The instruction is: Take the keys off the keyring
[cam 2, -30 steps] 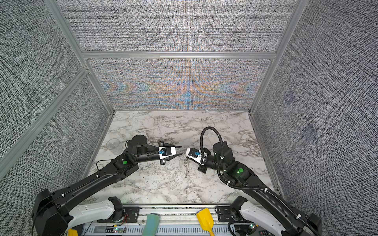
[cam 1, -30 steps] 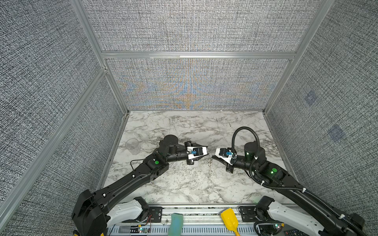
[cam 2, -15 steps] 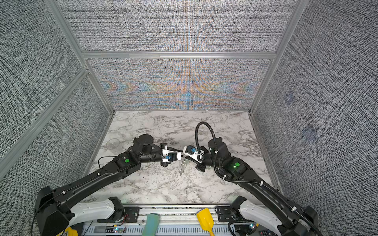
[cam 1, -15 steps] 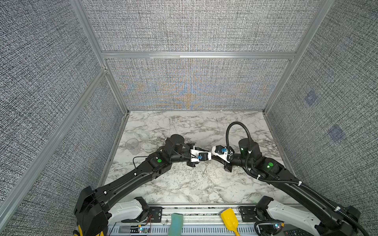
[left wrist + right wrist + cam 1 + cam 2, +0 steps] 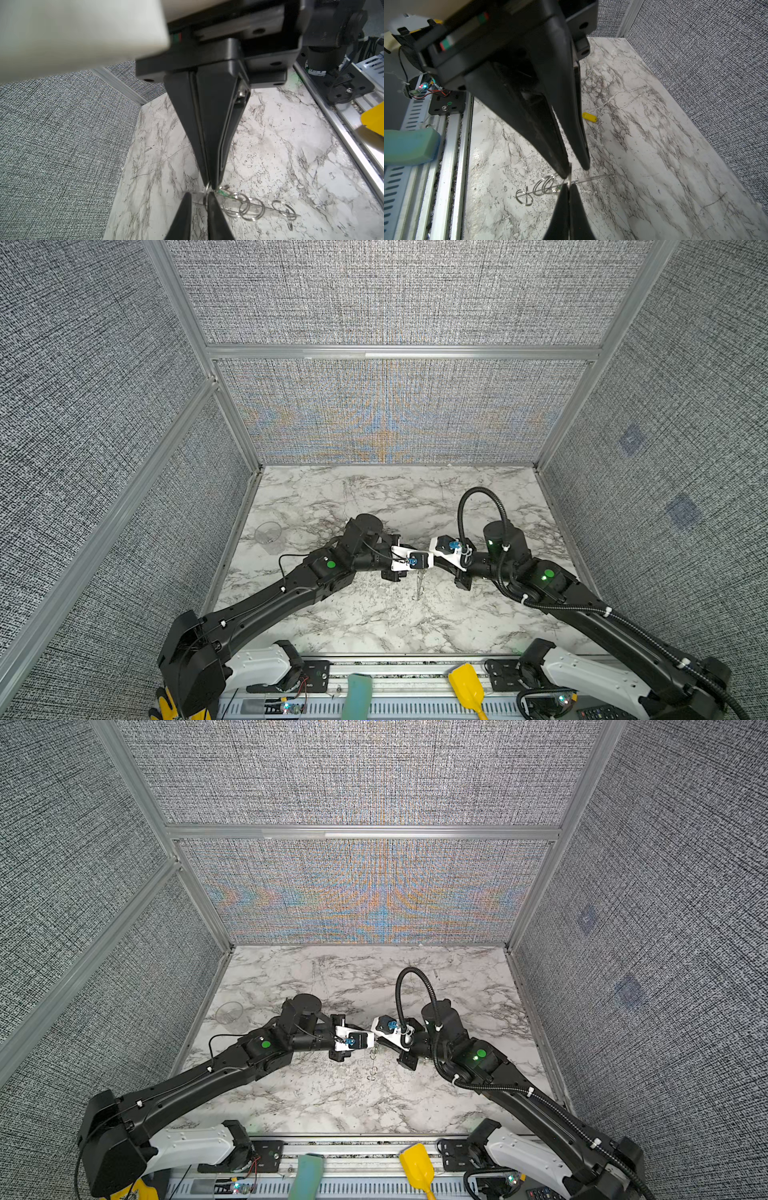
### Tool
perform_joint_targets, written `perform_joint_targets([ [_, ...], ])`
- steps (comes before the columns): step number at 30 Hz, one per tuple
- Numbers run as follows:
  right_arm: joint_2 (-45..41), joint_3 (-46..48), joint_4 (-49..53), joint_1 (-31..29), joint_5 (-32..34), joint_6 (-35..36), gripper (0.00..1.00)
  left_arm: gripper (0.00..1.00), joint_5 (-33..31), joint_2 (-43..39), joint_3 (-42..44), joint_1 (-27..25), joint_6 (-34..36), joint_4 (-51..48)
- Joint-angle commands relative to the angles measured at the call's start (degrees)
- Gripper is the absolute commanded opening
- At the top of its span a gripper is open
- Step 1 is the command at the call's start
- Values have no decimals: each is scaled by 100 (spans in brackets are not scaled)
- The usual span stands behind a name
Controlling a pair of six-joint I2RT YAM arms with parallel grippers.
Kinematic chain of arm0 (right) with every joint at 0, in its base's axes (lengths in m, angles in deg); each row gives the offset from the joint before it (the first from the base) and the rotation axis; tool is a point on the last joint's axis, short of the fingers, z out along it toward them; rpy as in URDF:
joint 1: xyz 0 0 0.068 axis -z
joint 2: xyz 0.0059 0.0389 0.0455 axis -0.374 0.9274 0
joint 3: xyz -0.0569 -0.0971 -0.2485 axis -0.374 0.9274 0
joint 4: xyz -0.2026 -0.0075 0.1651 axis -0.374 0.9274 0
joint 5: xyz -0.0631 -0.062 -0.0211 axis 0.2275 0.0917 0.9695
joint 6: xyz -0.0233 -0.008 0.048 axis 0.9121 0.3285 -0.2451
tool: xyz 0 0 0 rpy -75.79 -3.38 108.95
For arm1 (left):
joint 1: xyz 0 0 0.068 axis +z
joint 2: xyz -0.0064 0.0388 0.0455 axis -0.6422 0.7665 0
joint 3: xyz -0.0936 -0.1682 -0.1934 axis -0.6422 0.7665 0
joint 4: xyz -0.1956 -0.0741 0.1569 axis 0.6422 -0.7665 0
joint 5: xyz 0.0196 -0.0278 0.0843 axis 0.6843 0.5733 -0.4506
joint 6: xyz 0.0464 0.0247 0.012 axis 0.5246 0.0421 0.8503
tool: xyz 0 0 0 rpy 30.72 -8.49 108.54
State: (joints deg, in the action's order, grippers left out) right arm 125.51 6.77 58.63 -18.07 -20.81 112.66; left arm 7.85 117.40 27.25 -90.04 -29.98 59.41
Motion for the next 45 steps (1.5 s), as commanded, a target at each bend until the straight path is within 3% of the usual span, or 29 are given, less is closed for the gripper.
perform_joint_targets([
  [1, -32, -47, 31, -5, -73, -21, 0, 16, 27, 22, -32, -1, -83, 0],
  [12, -61, -40, -43, -21, -127, -40, 0, 16, 37, 85, -18, -28, -194, 23],
  [27, -105, 18, -136, -22, -16, -45, 0, 0, 288, 136, 19, -23, -538, 295],
  [35, -741, 301, -224, -23, 930, -20, 27, 0, 788, 173, 310, 83, -1625, 1249],
  [45, -1321, 1048, -650, -26, 1113, -343, 36, 0, 856, 20, 673, 98, -2352, 2175],
])
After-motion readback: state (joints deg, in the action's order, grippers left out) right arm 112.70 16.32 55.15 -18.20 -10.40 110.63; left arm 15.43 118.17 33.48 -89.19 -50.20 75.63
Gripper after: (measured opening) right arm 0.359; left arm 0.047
